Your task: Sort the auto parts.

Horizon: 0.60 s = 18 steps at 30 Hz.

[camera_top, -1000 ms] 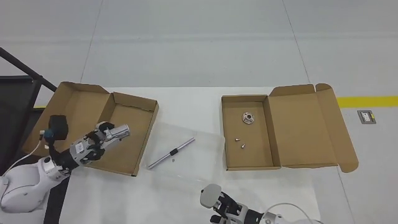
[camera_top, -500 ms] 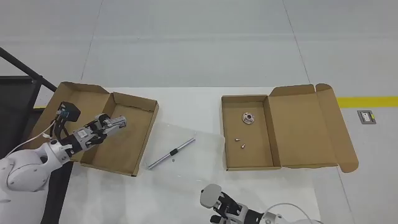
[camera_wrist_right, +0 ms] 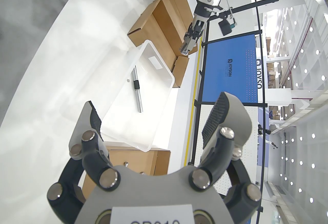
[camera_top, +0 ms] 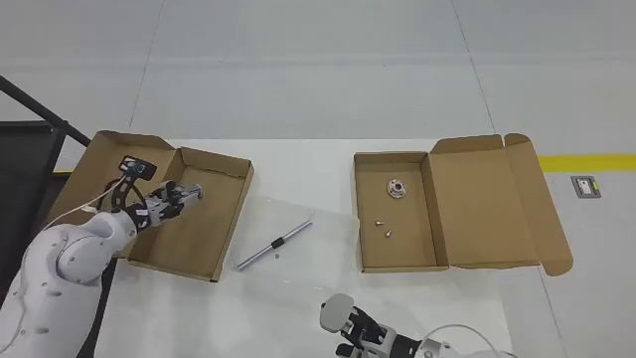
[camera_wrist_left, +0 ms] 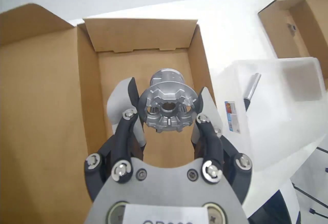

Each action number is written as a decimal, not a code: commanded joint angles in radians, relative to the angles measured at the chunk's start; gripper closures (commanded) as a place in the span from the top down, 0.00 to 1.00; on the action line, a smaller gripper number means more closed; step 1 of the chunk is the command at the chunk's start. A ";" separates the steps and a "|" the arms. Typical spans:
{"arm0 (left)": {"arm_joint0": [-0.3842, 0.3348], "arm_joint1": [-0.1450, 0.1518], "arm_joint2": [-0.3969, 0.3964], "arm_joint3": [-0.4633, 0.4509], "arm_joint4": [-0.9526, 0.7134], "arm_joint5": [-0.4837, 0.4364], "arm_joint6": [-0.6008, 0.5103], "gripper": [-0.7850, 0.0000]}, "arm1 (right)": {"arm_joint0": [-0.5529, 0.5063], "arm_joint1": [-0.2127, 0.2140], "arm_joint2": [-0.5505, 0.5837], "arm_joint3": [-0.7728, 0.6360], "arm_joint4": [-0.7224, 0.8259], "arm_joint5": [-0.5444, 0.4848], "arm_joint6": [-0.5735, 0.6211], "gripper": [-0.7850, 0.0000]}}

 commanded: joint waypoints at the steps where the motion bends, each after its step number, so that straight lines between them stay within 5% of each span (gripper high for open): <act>1: -0.063 -0.009 0.060 0.063 0.022 0.008 -0.029 0.00 | 0.000 0.000 0.000 0.000 0.000 0.000 0.000 1.00; 10: -0.278 -0.043 0.246 0.247 0.120 0.002 -0.194 0.00 | 0.000 0.000 0.000 0.000 0.000 0.000 0.000 1.00; 18: -0.362 -0.067 0.335 0.333 0.220 0.079 -0.193 0.00 | 0.000 0.000 0.000 0.000 0.000 0.000 0.000 1.00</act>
